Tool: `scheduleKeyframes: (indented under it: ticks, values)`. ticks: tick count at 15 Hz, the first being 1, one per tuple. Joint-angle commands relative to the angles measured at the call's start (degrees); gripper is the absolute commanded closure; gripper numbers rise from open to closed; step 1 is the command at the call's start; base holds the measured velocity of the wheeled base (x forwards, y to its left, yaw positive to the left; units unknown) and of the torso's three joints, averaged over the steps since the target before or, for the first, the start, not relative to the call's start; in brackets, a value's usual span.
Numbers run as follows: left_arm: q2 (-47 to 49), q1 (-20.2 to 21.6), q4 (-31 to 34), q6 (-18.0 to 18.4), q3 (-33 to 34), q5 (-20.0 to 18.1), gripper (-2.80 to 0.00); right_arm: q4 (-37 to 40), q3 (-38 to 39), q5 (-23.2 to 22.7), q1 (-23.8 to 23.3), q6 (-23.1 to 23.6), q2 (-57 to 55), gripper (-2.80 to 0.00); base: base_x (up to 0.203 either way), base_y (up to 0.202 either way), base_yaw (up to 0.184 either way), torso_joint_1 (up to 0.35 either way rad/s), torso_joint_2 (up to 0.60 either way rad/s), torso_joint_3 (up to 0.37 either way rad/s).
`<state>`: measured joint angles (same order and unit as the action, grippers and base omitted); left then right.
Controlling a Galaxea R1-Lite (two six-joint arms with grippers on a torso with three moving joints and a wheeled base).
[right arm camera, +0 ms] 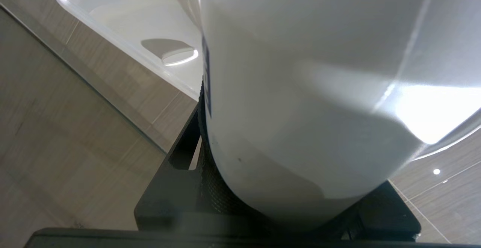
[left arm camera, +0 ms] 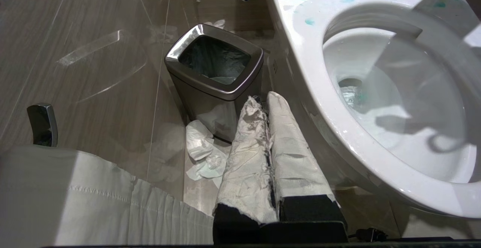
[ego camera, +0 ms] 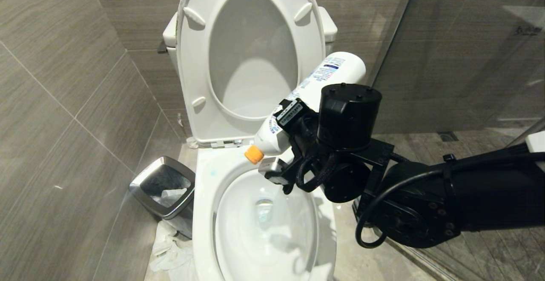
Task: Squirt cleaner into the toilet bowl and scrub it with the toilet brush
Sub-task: Pour in the cleaning agent
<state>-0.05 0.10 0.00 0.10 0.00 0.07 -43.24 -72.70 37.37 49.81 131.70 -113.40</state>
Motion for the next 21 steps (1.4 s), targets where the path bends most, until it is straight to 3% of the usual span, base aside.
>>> scheduleKeyframes:
  ticks: [1, 14, 21]
  values:
    - [0.0, 0.0, 0.0, 0.0, 0.0, 0.0, 0.0, -0.3, 0.0, 0.5, 0.0, 0.8, 0.3, 0.0, 0.0, 0.0, 0.0, 0.0, 0.0, 0.0]
    - [0.0, 0.0, 0.0, 0.0, 0.1, 0.0, 0.0, -0.9, -0.2, 5.1, -1.4, 0.8, -0.4, 0.0, 0.0, 0.0, 0.0, 0.0, 0.0, 0.0]
    - [0.0, 0.0, 0.0, 0.0, 0.0, 0.0, 0.0, -10.2, -0.2, 5.2, -4.2, 0.4, -5.1, 0.0, 0.0, 0.0, 0.0, 0.0, 0.0, 0.0]
